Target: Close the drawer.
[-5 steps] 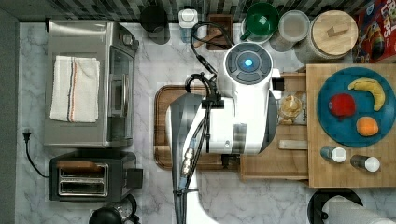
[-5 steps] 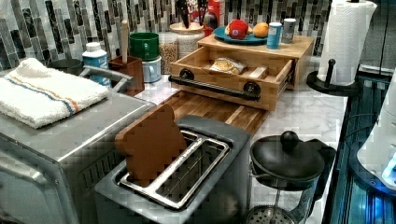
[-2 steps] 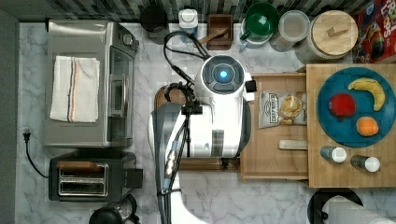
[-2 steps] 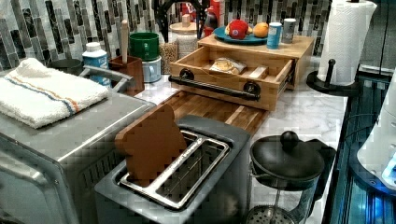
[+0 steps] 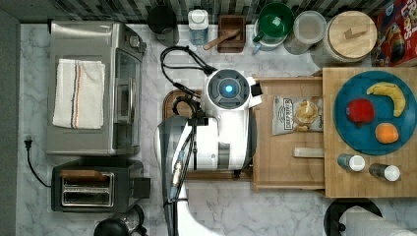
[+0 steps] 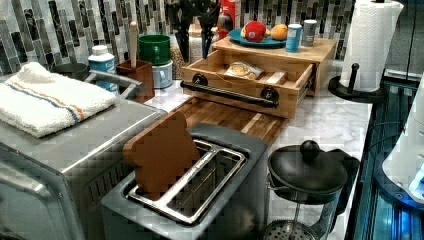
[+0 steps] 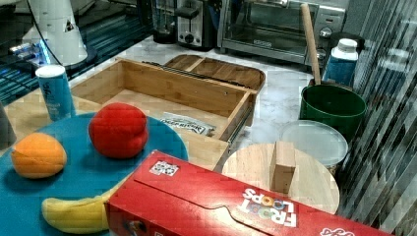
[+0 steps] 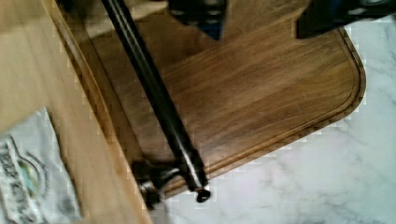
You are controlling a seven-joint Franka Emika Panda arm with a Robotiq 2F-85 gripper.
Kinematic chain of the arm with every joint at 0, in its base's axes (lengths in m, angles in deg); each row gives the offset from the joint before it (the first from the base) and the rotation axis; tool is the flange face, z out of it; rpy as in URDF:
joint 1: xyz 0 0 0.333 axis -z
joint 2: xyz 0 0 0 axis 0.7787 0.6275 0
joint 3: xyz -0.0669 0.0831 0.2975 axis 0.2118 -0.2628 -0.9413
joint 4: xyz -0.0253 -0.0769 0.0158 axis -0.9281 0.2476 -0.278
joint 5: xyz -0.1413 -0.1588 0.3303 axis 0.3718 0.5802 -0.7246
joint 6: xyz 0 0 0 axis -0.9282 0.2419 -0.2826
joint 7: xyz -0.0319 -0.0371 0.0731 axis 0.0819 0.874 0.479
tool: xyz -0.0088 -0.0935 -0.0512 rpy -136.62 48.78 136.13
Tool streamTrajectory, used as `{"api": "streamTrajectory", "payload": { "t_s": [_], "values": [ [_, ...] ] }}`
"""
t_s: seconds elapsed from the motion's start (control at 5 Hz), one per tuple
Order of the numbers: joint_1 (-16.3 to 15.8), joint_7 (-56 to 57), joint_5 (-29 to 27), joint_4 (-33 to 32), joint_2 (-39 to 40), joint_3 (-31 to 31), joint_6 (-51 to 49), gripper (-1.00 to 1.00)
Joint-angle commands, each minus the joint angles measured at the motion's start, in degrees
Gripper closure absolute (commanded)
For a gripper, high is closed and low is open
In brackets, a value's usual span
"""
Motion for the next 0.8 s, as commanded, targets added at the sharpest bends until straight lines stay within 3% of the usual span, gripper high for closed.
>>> {"api": "streamTrajectory", "payload": {
  "t_s": [0.2,0.8],
  "values": [
    [-1.4,8.0,-1.3,-8.4,0.9,-3.4,7.8,1.0],
    [1.5,19.0,6.0,-12.6,4.8,-1.6,15.8,1.0]
  ]
}}
